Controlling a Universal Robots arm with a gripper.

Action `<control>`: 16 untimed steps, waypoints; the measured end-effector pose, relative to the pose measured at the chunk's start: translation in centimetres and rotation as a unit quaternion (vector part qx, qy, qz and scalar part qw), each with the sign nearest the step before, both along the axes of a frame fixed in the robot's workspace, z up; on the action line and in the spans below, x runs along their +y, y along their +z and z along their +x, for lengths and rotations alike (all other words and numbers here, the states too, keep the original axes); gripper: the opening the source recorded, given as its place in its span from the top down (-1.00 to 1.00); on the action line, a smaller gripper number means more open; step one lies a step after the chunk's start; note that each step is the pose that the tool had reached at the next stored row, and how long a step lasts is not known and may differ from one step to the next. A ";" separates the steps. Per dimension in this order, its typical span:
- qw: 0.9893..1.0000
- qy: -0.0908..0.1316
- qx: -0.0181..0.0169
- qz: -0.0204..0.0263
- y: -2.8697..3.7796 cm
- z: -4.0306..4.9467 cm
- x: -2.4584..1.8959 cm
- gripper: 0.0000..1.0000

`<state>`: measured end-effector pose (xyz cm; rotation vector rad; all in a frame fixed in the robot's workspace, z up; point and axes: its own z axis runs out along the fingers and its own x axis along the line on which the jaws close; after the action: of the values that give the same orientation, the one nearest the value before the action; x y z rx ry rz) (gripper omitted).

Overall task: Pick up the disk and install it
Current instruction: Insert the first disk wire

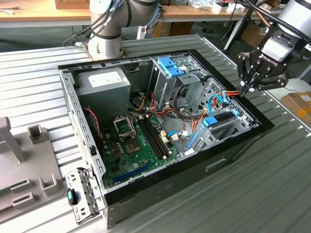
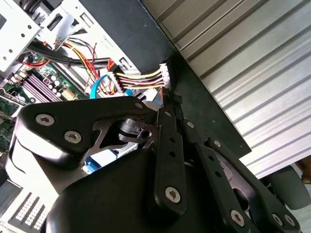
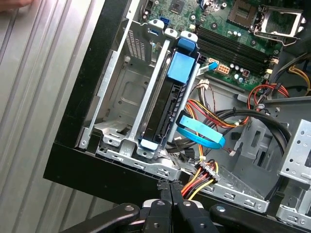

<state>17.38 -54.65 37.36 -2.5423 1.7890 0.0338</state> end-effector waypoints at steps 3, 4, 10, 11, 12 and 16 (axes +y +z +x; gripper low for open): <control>1.000 0.008 0.000 0.000 0.25 0.00 0.00 0.72; 1.000 0.018 0.000 0.000 0.28 0.00 0.00 0.72; 0.994 0.109 0.000 0.000 0.30 0.00 0.00 0.72; 0.993 0.119 0.000 0.000 0.30 0.00 0.00 0.72; 0.991 0.135 0.000 0.000 0.30 0.00 0.00 0.72; 0.985 0.174 0.000 0.000 0.31 0.00 0.00 0.72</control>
<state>17.38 -54.66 37.67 -2.8190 1.3203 0.0422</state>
